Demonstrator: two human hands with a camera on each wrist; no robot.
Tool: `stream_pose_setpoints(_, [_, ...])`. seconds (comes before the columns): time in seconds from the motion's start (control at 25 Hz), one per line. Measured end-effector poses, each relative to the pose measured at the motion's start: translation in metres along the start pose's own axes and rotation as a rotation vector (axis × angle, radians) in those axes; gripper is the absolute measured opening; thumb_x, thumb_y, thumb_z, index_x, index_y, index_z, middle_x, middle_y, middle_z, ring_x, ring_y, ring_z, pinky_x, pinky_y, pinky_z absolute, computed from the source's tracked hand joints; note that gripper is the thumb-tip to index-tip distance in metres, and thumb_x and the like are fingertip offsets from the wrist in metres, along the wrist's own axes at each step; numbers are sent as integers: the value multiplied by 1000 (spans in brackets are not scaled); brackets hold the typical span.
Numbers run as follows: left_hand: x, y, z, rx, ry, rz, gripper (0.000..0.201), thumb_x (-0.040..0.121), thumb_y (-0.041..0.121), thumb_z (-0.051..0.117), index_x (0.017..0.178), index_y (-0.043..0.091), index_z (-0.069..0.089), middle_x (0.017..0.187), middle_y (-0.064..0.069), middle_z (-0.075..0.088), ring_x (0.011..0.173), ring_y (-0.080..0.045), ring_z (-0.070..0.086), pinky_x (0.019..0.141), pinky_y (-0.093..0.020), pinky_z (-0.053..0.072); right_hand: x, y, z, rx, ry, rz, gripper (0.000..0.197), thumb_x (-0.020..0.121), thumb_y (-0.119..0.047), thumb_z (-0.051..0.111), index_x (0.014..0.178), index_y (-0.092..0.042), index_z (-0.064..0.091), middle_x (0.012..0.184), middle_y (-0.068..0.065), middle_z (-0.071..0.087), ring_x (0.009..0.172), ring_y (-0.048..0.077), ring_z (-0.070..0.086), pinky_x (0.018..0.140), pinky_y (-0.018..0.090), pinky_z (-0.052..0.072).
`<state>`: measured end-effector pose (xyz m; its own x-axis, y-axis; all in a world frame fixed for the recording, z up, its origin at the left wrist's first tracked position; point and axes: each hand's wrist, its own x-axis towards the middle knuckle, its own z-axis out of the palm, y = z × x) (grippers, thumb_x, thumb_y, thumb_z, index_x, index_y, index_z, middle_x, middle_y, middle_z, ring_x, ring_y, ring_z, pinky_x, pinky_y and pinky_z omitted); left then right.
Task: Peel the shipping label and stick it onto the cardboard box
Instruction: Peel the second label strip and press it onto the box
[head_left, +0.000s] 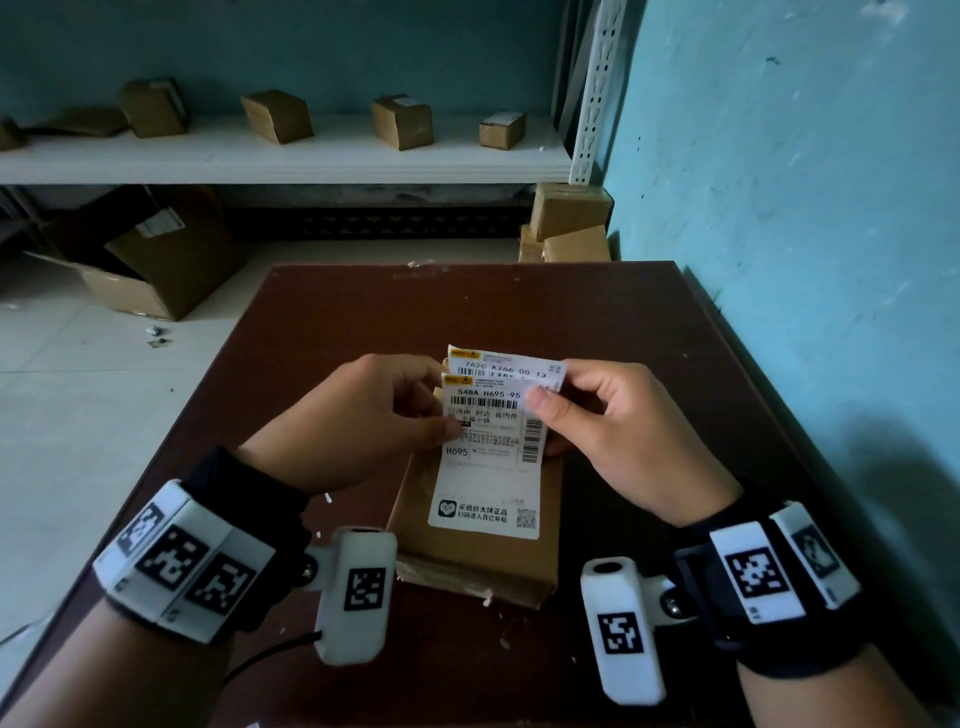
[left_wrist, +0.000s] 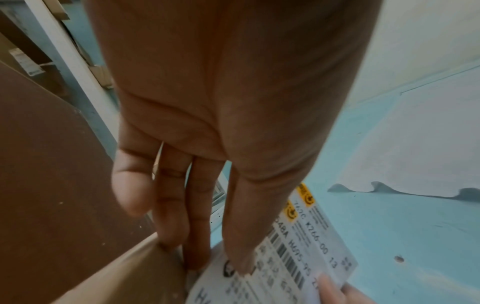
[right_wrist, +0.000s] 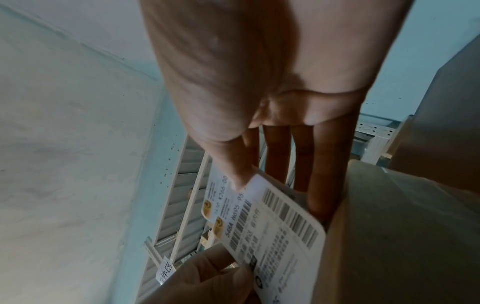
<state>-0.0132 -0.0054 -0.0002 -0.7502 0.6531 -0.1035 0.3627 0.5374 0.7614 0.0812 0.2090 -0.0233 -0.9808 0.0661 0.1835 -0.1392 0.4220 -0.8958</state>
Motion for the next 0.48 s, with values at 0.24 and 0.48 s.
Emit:
stream_pose_setpoints(0.24, [1, -2, 2, -124, -4, 34, 29, 84, 13, 76, 106, 31, 68, 90, 13, 76, 85, -5, 73, 72, -27, 60, -3, -8, -4, -19, -158, 17, 65, 89, -61, 27, 99, -22, 78, 96, -11, 78, 95, -2, 70, 86, 14, 52])
stream_pose_setpoints(0.48, [2, -4, 3, -239, -67, 48, 37, 82, 1, 75, 108, 28, 70, 102, -2, 76, 94, -20, 74, 86, -47, 59, 1, -1, -1, -126, -76, 94, 18, 87, -38, 68, 98, -27, 78, 96, -12, 75, 91, 3, 69, 81, 30, 57])
